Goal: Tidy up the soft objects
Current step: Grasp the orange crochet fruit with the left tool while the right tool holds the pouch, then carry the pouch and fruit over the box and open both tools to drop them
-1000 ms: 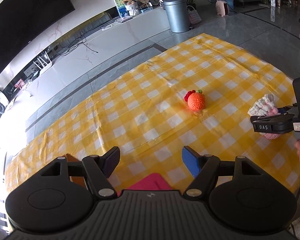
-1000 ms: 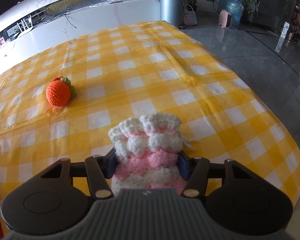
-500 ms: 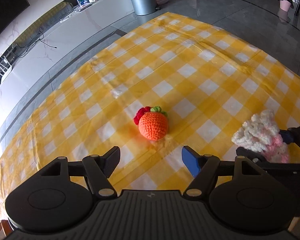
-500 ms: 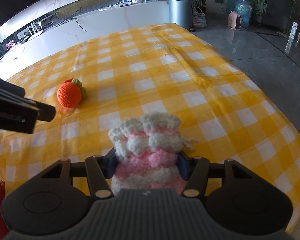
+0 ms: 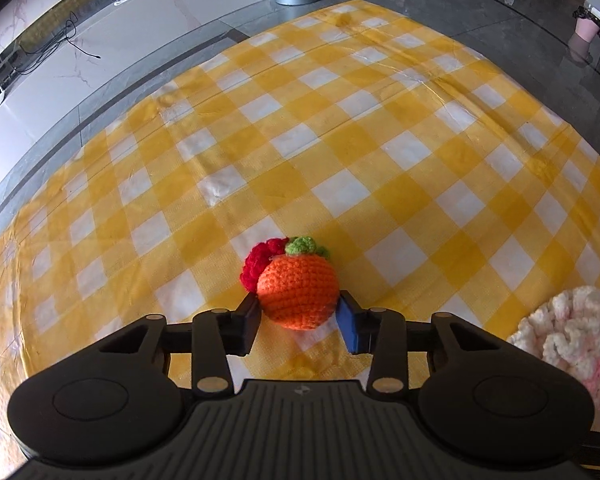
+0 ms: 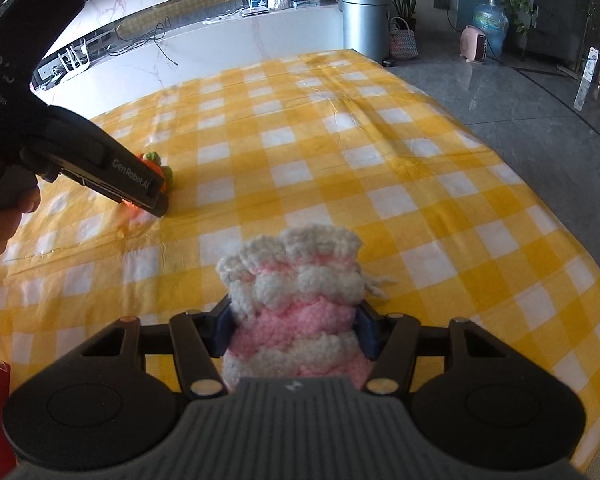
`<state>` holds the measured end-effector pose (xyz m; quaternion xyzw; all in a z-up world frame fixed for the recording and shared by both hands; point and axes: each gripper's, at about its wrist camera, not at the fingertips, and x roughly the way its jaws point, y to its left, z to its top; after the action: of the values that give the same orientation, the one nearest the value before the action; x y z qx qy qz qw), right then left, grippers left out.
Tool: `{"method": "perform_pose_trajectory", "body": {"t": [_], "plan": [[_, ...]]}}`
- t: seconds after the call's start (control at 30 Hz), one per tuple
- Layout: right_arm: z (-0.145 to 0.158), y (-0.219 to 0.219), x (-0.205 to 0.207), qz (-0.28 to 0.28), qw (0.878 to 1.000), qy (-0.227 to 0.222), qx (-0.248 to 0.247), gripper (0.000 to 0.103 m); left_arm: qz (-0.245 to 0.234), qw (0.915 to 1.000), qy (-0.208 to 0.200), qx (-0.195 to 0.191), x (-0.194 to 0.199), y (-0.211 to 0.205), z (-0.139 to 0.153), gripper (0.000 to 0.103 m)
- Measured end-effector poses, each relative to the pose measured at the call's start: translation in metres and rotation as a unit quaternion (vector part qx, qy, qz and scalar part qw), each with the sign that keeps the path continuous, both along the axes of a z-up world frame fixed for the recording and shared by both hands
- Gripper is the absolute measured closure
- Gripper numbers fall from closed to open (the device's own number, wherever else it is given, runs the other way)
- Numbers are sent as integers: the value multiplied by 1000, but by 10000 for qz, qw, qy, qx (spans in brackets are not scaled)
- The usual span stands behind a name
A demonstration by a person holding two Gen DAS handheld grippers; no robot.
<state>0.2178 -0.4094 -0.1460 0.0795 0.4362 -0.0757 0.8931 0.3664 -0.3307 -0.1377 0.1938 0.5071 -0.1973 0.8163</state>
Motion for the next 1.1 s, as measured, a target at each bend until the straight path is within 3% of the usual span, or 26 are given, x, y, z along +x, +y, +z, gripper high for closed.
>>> {"method": "perform_pose_trajectory", "body": {"t": [0.23,0.37,0.47,0.57,0.67,0.8,0.9,0.97,1.1], "plan": [[0,1,1,-5,10000,6,-17,44,-86,9996,-258,-74,-13,13,20,58],[5,-4,-2,-37,9990,-136,414,47,-40,9962,-699,-514,-45,47,77,58],[21,0,-10,144,9951,-511,835,49,-101,9894,-1178,-844,-88,86,127,58],[53,9,-24,297,9881,-1053,1080,49,599,9759,-1736,-1179,-136,150,173,58],[96,27,-46,630,9681,-1818,1606,49,1219,9615,-2037,-1382,-182,219,199,58],[145,78,-73,1409,9302,-2686,2069,49,1859,9481,-2378,-997,-231,281,199,58],[176,130,-86,1993,9035,-3049,2259,49,2213,9416,-2299,-1071,-250,309,183,58],[185,164,-87,2297,8958,-3019,2315,49,2362,9409,-2203,-1018,-256,319,171,58],[177,228,-81,3016,8926,-2561,2162,49,2608,9413,-1871,-1044,-267,345,148,58]]}}
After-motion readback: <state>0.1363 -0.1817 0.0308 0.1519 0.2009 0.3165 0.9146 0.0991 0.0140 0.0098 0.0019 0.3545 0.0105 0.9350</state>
